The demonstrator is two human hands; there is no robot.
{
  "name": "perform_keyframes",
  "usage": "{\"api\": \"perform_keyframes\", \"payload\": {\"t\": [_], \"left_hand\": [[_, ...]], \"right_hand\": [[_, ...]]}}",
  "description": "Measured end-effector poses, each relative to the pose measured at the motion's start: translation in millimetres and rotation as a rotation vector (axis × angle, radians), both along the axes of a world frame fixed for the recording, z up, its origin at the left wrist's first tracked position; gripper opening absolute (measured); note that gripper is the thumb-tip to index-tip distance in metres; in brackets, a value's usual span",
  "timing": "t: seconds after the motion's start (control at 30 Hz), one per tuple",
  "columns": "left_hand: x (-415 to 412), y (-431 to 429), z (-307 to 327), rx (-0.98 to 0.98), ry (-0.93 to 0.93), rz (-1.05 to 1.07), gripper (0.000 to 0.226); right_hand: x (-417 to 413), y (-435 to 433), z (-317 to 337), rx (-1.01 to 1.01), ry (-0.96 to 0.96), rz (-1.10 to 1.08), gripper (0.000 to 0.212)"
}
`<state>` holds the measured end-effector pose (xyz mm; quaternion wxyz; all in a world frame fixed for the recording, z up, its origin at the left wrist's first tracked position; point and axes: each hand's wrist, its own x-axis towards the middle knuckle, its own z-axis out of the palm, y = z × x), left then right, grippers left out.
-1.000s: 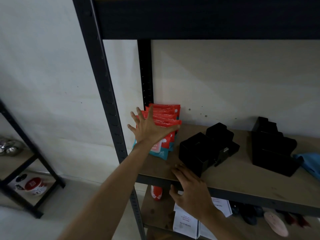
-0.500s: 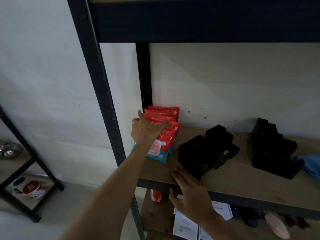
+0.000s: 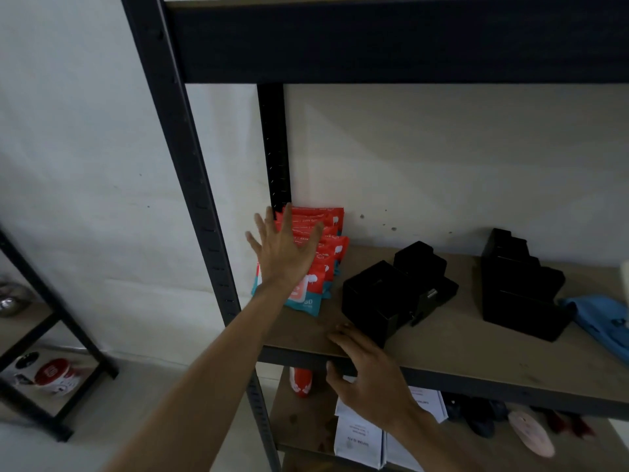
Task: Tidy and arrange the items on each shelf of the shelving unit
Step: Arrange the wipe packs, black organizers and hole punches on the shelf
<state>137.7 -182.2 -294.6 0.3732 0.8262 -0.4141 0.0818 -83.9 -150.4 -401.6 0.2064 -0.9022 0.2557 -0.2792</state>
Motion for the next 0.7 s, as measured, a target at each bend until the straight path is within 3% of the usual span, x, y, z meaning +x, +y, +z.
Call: {"api": "perform_keyframes", "payload": {"t": [0.13, 0.23, 0.43, 0.57, 0.7], "left_hand": [[-32, 18, -19, -0.213, -0.160, -0.243, 0.072], [-52, 38, -49, -0.326, -0.198, -0.389, 0.063], [-83, 79, -98, -0.136, -0.224, -0.569, 0.069], [-95, 90, -108, 0.006, -0.098, -0.520, 0.077], [-100, 88, -105, 0.079, -0.191, -0.448, 0.075]], "right_hand": [[-9, 8, 13, 0.138, -0.191, -0.002, 0.046], [-22, 12, 23, 0.079, -0.350, 0.001, 0.028], [-49, -6, 50, -0.109, -0.499, -0.159, 0.023], [-63, -56, 62, -0.253, -0.299, -0.288, 0.039], [-80, -109, 68, -0.159, 0.236, -0.237, 0.077]]}}
